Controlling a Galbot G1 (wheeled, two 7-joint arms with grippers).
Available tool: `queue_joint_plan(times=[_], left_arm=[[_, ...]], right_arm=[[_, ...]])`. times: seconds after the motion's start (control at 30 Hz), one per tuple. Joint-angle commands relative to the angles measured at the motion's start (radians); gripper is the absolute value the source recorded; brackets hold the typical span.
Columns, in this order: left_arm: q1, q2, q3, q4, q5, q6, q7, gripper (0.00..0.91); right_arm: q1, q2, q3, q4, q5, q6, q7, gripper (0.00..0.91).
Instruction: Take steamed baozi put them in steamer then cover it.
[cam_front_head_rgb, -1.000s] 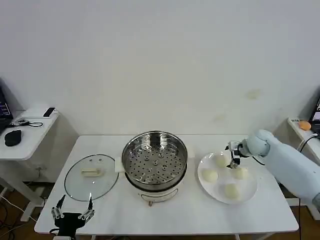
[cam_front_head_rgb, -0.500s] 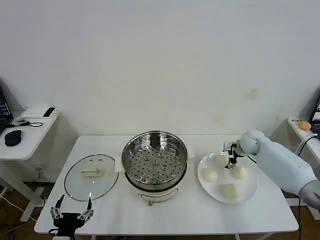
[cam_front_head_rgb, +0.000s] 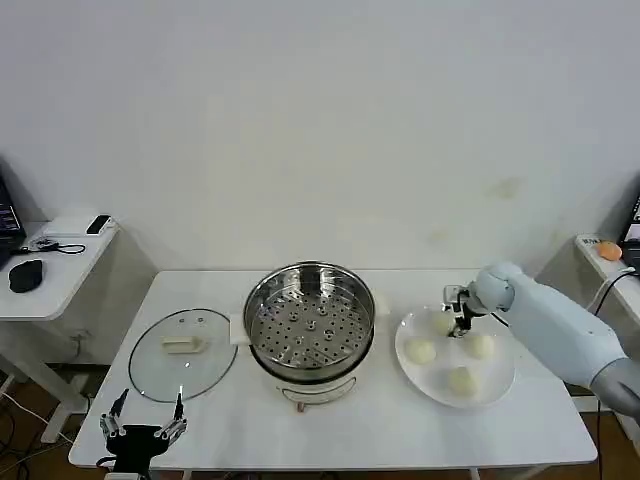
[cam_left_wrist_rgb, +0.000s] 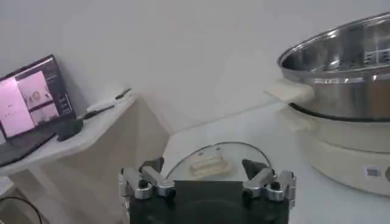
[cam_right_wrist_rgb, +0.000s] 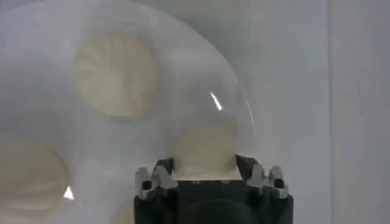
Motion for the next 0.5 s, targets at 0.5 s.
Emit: queue_joint_plan(times=[0.5], left_arm=[[-0.002,0.007,0.001,0.002,-0.011,0.005,0.002,0.907]], right_arm=[[0.335,-0.176,-0.123,0.323,0.221,-0.003,-0.017,0.645]])
